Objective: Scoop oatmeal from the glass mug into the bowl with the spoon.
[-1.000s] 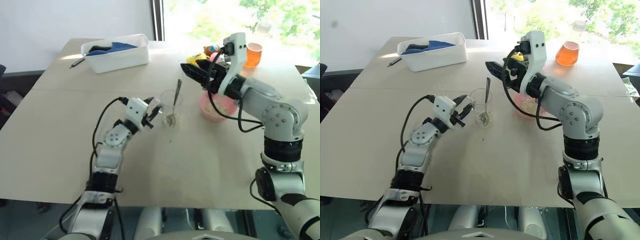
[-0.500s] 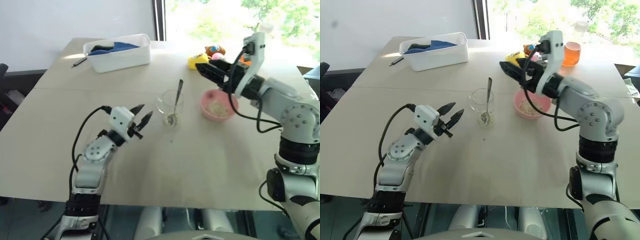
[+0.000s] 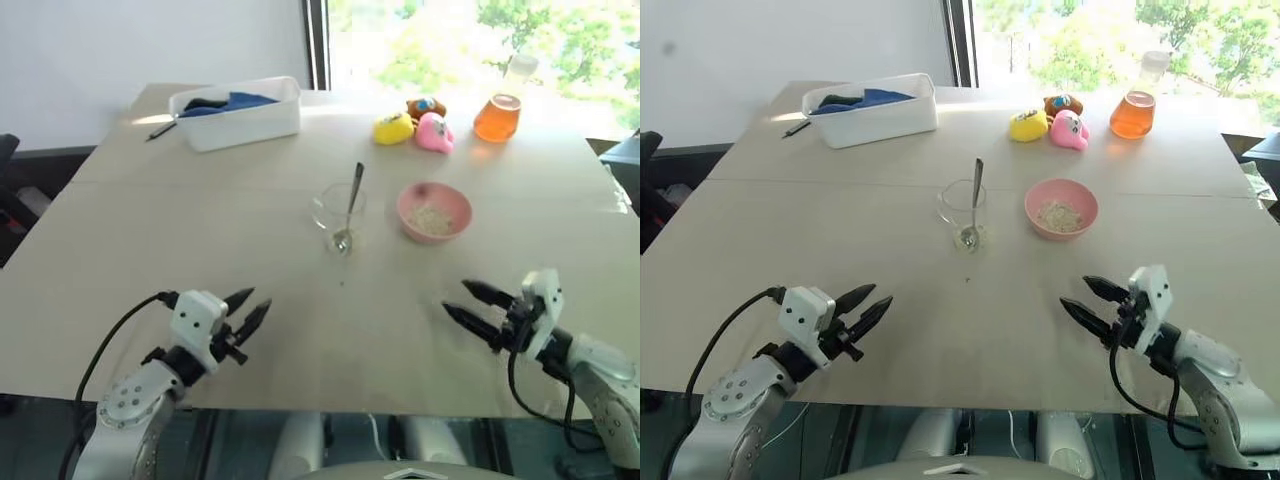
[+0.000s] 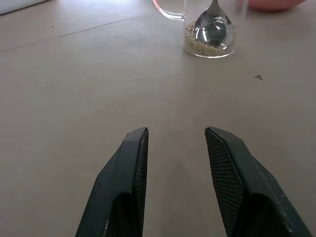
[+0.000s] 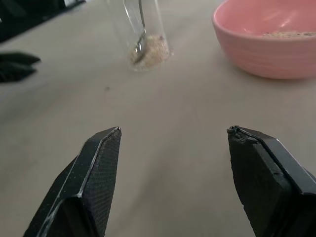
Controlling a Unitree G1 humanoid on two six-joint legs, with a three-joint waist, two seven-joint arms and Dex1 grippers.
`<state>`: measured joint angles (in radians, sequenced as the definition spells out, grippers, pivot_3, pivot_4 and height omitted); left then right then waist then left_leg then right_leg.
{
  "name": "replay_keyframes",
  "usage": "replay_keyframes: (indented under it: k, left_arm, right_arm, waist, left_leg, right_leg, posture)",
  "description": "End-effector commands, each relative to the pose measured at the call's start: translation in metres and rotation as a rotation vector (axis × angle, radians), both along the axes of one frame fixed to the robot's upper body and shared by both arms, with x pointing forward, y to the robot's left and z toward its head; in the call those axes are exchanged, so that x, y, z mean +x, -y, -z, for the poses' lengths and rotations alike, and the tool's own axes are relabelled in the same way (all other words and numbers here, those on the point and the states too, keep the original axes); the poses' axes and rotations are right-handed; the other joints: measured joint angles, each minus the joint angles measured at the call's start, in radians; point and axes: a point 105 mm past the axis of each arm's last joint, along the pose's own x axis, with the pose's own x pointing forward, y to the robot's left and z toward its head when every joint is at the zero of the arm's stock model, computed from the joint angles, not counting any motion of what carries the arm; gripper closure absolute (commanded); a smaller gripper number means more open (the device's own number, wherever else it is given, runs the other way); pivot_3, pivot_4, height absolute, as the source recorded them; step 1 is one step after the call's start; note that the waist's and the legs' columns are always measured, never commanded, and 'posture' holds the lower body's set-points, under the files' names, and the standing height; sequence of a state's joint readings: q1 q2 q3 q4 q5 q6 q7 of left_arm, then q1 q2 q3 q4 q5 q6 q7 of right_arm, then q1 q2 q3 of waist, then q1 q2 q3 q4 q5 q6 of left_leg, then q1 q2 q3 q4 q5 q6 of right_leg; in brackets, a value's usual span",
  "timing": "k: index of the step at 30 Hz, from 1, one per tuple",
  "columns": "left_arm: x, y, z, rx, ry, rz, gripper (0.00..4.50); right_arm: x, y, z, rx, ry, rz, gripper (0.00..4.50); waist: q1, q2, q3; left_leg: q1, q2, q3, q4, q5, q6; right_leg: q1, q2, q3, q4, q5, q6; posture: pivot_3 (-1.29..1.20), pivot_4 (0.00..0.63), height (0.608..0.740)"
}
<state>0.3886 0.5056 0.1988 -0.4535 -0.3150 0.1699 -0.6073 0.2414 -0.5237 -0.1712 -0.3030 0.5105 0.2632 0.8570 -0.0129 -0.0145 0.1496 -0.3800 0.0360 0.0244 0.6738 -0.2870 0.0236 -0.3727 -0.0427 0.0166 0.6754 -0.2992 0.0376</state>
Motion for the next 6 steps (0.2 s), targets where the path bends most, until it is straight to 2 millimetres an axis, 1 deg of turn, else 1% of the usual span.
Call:
replay_keyframes:
  k: [1,3,6]
  left_arm:
    - [-0.002,0.007,0.000,0.018,0.019,0.035,2.63]
    - [-0.003,0.010,0.003,0.025,0.022,0.047,2.63]
    - [-0.001,0.013,0.002,0.015,0.035,0.055,2.63]
  right_arm:
    - [-0.004,0.017,0.005,-0.074,0.077,0.010,1.02]
    - [-0.006,0.023,0.007,-0.099,0.095,0.015,1.02]
    - [-0.006,0.029,0.004,-0.099,0.122,0.016,1.02]
  waist:
    - [0.000,0.000,0.000]
    - [0.001,0.000,0.000]
    - [0.000,0.000,0.000]
  left_leg:
    - [0.000,0.000,0.000,0.000,0.000,0.000]
    - [0.000,0.000,0.000,0.000,0.000,0.000]
    - [-0.001,0.000,0.001,-0.002,0.000,0.000]
  right_leg:
    - [0.000,0.000,0.000,0.000,0.000,0.001]
    - [-0.001,0.001,0.002,0.000,0.001,0.002]
    - [-0.002,0.002,0.005,0.001,0.001,0.002]
  posture:
    - [0.00,0.150,0.740]
    - [0.00,0.150,0.740]
    - [0.00,0.150,0.740]
